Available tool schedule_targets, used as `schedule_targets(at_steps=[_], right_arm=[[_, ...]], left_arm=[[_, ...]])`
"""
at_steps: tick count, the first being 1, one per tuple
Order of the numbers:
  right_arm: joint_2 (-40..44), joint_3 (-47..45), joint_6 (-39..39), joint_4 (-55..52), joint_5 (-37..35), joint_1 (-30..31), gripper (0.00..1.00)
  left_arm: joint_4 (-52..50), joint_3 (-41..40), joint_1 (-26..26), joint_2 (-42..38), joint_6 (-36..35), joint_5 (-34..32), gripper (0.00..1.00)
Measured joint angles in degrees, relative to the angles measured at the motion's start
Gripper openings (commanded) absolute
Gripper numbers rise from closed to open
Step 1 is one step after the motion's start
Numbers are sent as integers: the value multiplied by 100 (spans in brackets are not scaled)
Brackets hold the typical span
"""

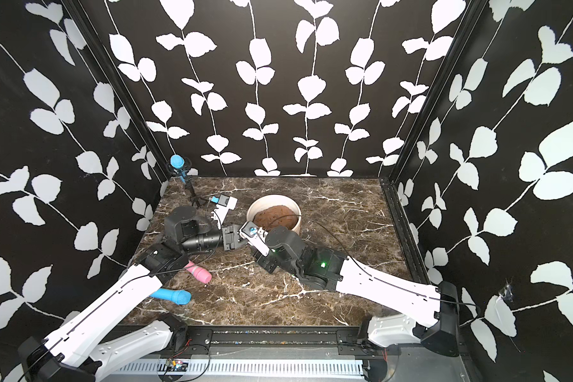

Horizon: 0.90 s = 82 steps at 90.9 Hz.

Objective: Scrub the dried mud off the ceramic pot
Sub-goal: Pick up the brush from the center of the board.

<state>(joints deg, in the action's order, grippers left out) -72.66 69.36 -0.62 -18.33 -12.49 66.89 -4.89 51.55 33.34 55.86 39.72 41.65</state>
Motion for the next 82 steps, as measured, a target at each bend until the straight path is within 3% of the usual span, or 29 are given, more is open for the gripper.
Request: schedule_targets(at_steps=[11, 20, 35, 53, 67, 82], right_arm=[[199, -37, 262, -120, 647, -267, 73], [656, -249, 684, -341, 1537, -835, 78], [1344, -627, 1464, -636, 3499, -1816, 79], [1401, -1390, 2293, -400, 5628, -2306, 79], [1375, -1644, 2653, -201, 6474, -2507, 78], [1377, -1685, 2723, -142, 6922, -2581, 75]], left_arm=[[13, -9, 0, -2, 50, 15, 10], [92, -17, 0, -4, 160, 74, 7], [393, -28, 0, 22, 415, 234, 7], [605, -28, 0, 221, 658, 634, 8], [767, -28, 2, 361, 901, 994, 9], [1287, -28, 2, 369, 1165, 1246, 8]])
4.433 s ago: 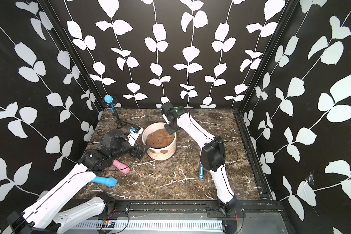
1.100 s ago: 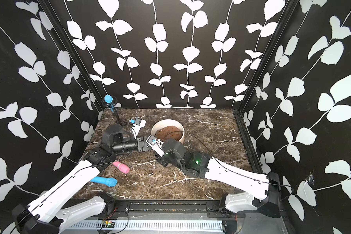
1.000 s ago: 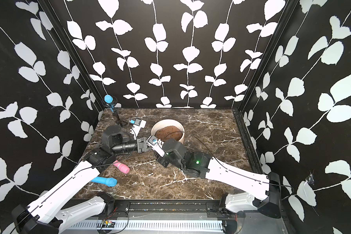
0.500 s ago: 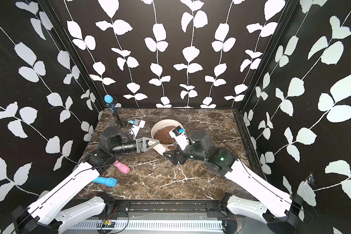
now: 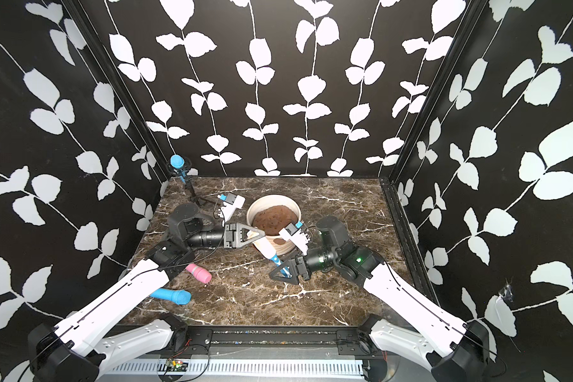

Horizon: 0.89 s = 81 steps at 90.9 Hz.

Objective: Scrub the dried mud off the ceramic pot
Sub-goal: Pick up the brush from the center of the board.

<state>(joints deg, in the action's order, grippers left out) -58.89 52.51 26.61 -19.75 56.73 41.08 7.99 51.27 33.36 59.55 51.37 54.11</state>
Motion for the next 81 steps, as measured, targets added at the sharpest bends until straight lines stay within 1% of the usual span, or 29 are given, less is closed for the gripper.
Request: schedule_targets(at_steps=[3, 9, 17, 22, 36, 43, 47, 56, 60, 61, 69, 72, 78, 81], right_arm=[[2, -20, 13, 20, 70, -28, 73], [9, -68, 35, 94, 162, -79, 66], [31, -140, 162, 243, 260, -138, 60], [63, -192, 267, 402, 286, -151, 55], [116, -514, 957, 1497, 372, -166, 44], [90, -693, 1377, 2100, 363, -170, 41], [52, -741, 1600, 2369, 350, -173, 34], [-61, -752, 1869, 2756, 356, -177, 13], [-90, -756, 1797, 3018, 472, -175, 1], [-90, -756, 1779, 3062, 516, -170, 0], [-59, -769, 1869, 3165, 472, -175, 0], [-57, -769, 1908, 3139, 380, -179, 0], [-17, -772, 1882, 2938, 151, -267, 0], [17, -769, 1825, 2774, 24, -321, 0]], left_arm=[[57, 0, 0, 2, 17, 20, 8], [142, 0, 0, 7, 57, 66, 8], [243, 0, 0, 24, 111, 140, 8], [321, 0, 0, 37, 140, 173, 8], [557, 0, 0, 72, 249, 254, 8], [688, 0, 0, 114, 308, 269, 8], [767, 0, 0, 142, 343, 273, 9], [927, 0, 0, 177, 479, 313, 11], [920, 0, -17, 179, 590, 330, 18], [931, -2, -28, 184, 627, 330, 21], [992, 0, -35, 188, 638, 317, 61], [981, 0, -26, 188, 592, 306, 73], [857, 0, -28, 170, 474, 245, 87], [737, 0, -31, 153, 385, 199, 92]])
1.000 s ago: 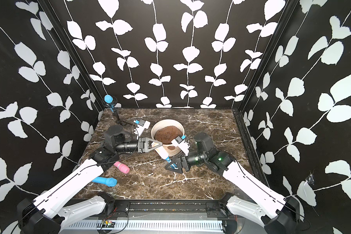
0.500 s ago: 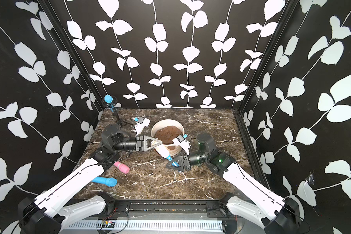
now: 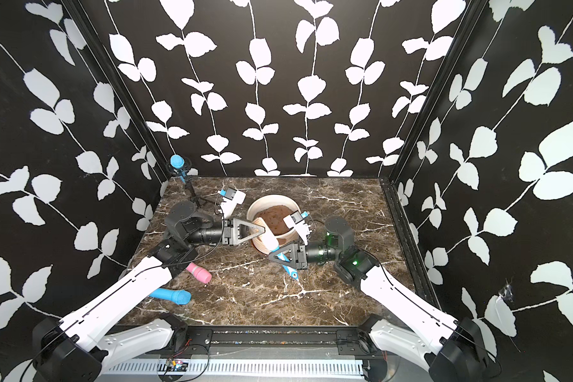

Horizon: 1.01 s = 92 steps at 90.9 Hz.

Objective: Scrub the dried mud off the ceramic pot
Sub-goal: Pick up the brush from the center of the board, then brush off the soil from the pot.

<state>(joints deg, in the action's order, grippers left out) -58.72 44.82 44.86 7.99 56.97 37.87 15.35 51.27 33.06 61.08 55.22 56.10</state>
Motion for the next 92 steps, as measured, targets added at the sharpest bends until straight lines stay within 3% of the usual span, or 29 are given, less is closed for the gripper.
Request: schedule_targets(at_steps=[8, 21, 45, 66, 92], right_arm=[[136, 87, -258, -761, -437, -173, 0], [175, 531, -673, -2562, -1574, -584, 0], [-173, 1067, -1178, -4780, -3947, -787, 0], [-1043, 1563, -1244, -5051, -5101, -761, 0], [-2553, 2796, -2157, -5112, -5958, -723, 0]], left_arm=[[-492, 24, -46, -50, -326, -214, 98], [-1777, 258, -214, -199, -1126, -922, 98], [-4343, 706, -299, -334, -2511, -3744, 98], [-5370, 243, -302, -181, -2667, -5882, 98], [-5405, -358, -302, -214, -2492, -6660, 98]])
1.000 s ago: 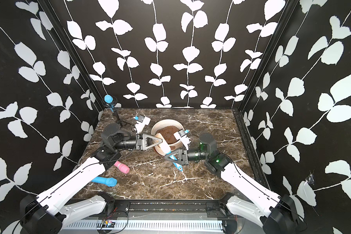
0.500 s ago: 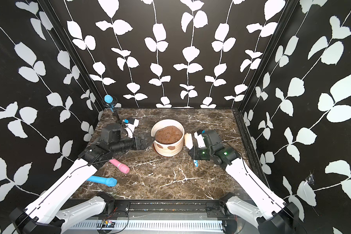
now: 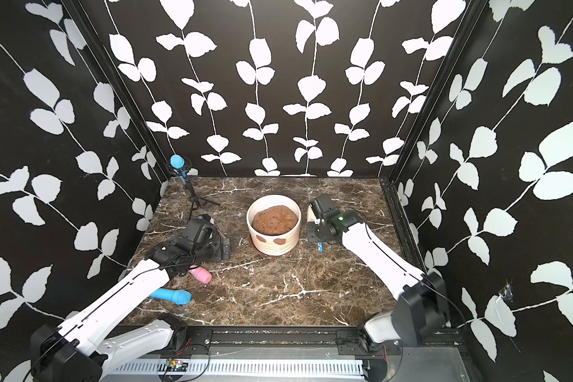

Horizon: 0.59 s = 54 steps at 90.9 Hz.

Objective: Scrub the dried mud off the ceramic pot
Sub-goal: Brush off the soil from the pot.

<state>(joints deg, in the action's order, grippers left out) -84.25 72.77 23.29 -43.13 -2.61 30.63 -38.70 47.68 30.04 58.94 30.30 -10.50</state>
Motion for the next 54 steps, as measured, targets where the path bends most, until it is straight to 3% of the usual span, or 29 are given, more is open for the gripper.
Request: schedule_targets(at_steps=[24, 54], right_arm=[[-433, 577, -291, -350, -190, 317, 0], [-619, 560, 219, -466, -503, 527, 0]], left_arm=[[415, -1119, 0, -590, 472, -356, 98], [680, -1423, 0, -704, 592, -673, 98]])
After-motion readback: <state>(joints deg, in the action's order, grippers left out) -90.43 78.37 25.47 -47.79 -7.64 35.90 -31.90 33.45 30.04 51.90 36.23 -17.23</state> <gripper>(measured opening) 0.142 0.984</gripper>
